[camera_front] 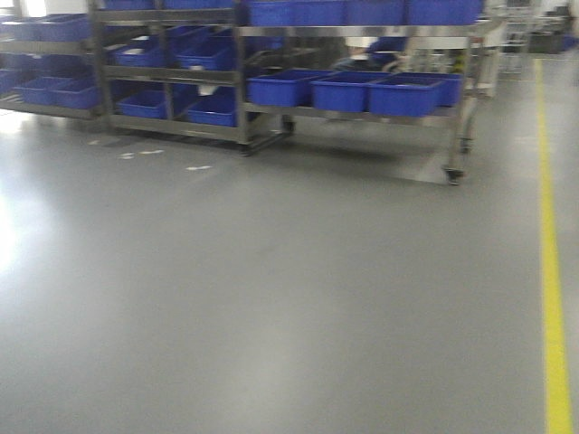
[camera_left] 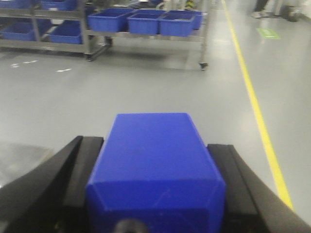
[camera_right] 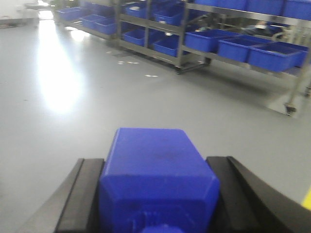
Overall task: Pick and sort blue part to right shelf
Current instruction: 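Drive the base away from the table holding both blocks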
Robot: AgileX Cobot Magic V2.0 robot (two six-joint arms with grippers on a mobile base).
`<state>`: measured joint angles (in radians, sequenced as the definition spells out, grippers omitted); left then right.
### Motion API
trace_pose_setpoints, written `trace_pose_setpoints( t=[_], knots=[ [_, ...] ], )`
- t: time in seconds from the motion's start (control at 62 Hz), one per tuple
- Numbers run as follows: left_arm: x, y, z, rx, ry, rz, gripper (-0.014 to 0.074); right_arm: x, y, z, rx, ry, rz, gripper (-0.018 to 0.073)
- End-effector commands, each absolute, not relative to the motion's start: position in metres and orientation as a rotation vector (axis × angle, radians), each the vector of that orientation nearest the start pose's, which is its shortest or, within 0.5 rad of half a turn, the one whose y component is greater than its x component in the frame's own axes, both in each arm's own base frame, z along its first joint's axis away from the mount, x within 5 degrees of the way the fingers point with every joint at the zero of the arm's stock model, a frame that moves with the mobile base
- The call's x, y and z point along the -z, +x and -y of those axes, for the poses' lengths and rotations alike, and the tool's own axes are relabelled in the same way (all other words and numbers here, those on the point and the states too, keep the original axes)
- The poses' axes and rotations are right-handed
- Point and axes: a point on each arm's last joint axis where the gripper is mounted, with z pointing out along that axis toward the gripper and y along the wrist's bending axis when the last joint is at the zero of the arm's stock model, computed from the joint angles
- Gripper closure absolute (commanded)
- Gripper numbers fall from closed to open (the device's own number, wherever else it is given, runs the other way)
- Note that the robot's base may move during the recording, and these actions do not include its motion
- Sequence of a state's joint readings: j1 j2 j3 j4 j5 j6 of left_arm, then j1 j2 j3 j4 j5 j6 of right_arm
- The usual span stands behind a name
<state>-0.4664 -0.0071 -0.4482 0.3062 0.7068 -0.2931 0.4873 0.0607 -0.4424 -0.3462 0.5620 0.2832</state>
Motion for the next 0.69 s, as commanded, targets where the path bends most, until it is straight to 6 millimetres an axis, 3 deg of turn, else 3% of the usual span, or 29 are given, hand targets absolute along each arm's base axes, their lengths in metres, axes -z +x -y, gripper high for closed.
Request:
trace_pose_setpoints(
  t=[0.0,0.677],
  knots=[
    [-0.3118,0.0107,-0.0129,0.246,0.200,-1.571,0.0265,-0.3234,0.0272,0.0024,-0.215,-0.287,-1.501,0.0306],
    [-0.3118,0.0108,-0.0129,0.248,0.202,-1.571,0.0265,-0.3234,0.0272,0.0024,-0.215,-0.287,-1.501,0.0306]
  ],
)
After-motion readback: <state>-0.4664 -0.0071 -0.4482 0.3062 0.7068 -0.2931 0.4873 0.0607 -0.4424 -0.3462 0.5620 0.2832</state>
